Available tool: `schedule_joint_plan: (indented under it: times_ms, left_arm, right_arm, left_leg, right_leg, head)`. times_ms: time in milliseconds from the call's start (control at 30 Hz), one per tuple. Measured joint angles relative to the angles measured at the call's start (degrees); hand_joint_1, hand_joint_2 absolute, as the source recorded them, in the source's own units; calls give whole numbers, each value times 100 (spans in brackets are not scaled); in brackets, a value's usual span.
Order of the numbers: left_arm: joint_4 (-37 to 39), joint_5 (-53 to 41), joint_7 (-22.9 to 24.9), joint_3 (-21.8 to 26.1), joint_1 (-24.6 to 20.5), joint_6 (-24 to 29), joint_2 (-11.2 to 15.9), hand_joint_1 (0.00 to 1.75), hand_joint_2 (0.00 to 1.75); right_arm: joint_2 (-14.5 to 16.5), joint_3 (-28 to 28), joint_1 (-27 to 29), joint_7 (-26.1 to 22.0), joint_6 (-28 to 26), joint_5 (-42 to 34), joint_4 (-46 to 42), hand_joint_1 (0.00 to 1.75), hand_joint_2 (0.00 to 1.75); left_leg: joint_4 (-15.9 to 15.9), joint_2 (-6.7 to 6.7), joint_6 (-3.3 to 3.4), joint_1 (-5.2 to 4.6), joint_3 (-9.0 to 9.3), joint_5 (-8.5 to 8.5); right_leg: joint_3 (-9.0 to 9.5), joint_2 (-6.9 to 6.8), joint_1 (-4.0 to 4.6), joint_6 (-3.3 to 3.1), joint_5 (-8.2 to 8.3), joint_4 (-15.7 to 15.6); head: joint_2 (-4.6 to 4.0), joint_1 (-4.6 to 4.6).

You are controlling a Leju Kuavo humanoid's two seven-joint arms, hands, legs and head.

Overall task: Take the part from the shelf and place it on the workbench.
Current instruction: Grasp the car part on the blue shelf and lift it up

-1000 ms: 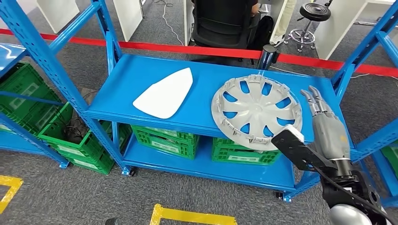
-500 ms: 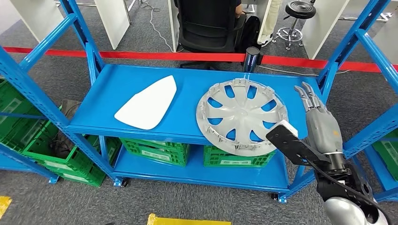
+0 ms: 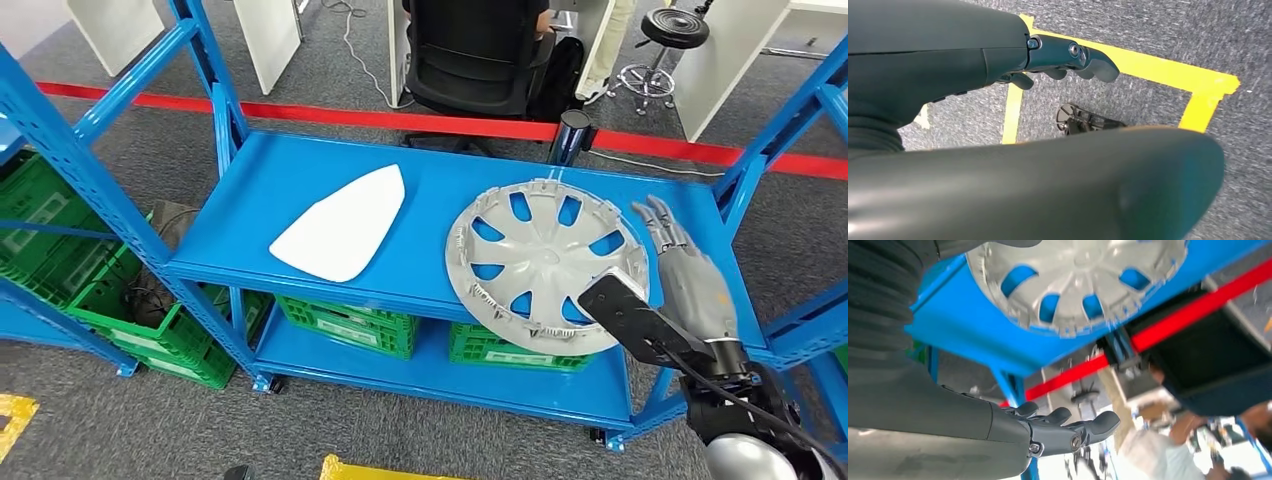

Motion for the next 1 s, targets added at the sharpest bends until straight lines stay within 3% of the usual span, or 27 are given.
schedule_joint_plan:
  times_ms: [67, 133, 167, 267, 300, 600, 1000]
  left_arm:
    - [0, 7, 35, 0, -7, -8, 1, 0, 0]
    - [0, 15, 69, 0, -7, -15, 1, 0, 0]
    - [0, 18, 78, 0, -7, -18, 2, 0, 0]
    - [0, 20, 93, -1, -14, -43, 2, 0, 0]
    - [0, 20, 103, -2, -16, -59, 1, 0, 0]
    - [0, 13, 180, -2, -13, -120, -1, 0, 0]
    - [0, -65, 193, -4, -14, -152, 1, 0, 0]
  right_arm:
    - [-1, 42, -65, 94, 184, -333, 27, 0, 175]
    - [-3, 91, -109, 171, 319, -607, 55, 0, 175]
    - [-3, 118, -129, 193, 356, -687, 69, 0, 175]
    - [-2, 206, -201, 267, 437, -824, 126, 0, 175]
    - [-2, 240, -213, 288, 456, -859, 152, 0, 175]
    - [2, 539, -241, 278, 433, -979, 514, 0, 175]
    - [89, 770, -248, -114, 234, -1020, 1102, 0, 175]
  left_leg:
    - [0, -3, -65, -11, -6, -14]
    - [-10, 0, -134, 4, -18, -14]
    - [-21, 1, -129, 6, -13, 1]
    - [-59, 11, 24, -4, 50, -17]
    - [-70, 13, 37, -2, 70, -31]
    - [-129, 12, -133, 8, 100, 19]
    - [-125, 12, -131, -34, 86, 26]
  right_leg:
    - [172, 3, 28, -65, 41, -329]
    - [201, 5, 39, -143, 50, -364]
    - [219, 6, 39, -151, 62, -383]
    - [261, 10, 49, -134, 66, -406]
    - [261, 10, 56, -146, 59, -400]
    - [256, 7, 67, -175, 46, -389]
    - [260, 7, 28, -145, 68, -410]
  head:
    - [0, 7]
    - [0, -16]
    - [0, -31]
    - [0, -116]
    - [0, -138]
    - [0, -227]
    - [0, -215]
